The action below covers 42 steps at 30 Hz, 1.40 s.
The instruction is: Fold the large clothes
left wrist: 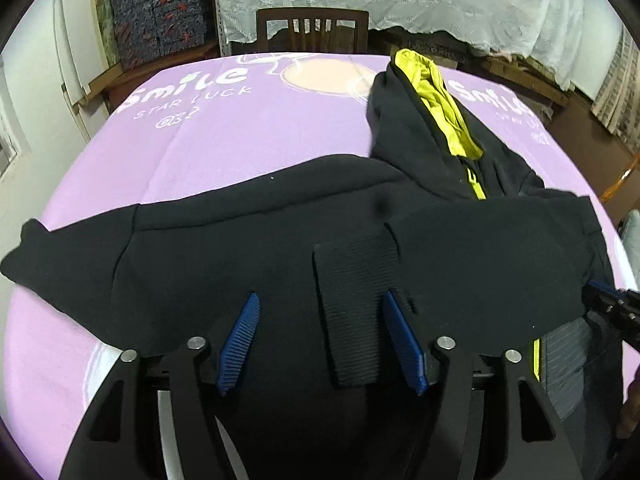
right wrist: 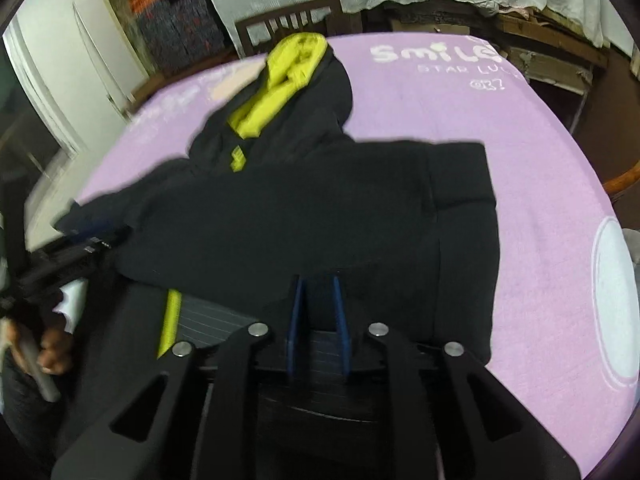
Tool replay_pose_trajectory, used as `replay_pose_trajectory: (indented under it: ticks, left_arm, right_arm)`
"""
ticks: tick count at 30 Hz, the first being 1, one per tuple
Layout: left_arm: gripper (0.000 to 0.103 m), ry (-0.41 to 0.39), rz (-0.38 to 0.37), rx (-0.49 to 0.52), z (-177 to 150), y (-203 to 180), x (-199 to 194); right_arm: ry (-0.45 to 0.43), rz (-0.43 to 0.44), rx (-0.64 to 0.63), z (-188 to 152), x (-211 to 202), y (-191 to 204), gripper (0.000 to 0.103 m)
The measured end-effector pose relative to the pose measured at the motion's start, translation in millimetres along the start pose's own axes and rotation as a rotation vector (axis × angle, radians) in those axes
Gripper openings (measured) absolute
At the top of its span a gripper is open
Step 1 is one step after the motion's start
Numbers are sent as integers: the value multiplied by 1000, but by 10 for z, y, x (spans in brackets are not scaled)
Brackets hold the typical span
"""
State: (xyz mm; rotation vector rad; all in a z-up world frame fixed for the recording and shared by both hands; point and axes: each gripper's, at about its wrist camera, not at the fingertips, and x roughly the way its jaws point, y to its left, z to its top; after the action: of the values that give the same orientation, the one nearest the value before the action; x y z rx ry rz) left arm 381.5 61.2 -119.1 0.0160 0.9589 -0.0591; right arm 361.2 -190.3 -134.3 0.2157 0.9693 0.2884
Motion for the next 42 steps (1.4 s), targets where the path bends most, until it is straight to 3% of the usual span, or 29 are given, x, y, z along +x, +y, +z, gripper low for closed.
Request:
replay_pose_trajectory:
  ticks: [8,10,12,17,22,31,38,42]
  left_arm:
    - [70,3,-3,-92,1,252,-152]
    - [70,-18,-9,-145,-25,493,-320]
    - [70,-38,9,-188,-53,723,-457]
    - [70,-45,62,-379,-141,1608,-656]
    - [69,-6,3,-576,-229,2261,-583]
    - [67,26,115,-501,-74,2395,-425]
    - [64,53,252,-367,387,2204,-39]
    - [64,39,255,-335,631,2122,118]
  right_arm:
    - [25,34,60,27,10,-107,20]
    - [23,13,105,30,-82,-131,26]
    - [-20,23,123,5,-266,-126,43]
    - [-147,52,103,-79,-728,-29,57]
    - [-177,123,127,-178,-808,20,62]
    - [-146,213,229,-348,-501,-145,62]
    - [-139,222,250,-376,-404,-240,62]
    - [-122,242,276,-365,-344,-313,62]
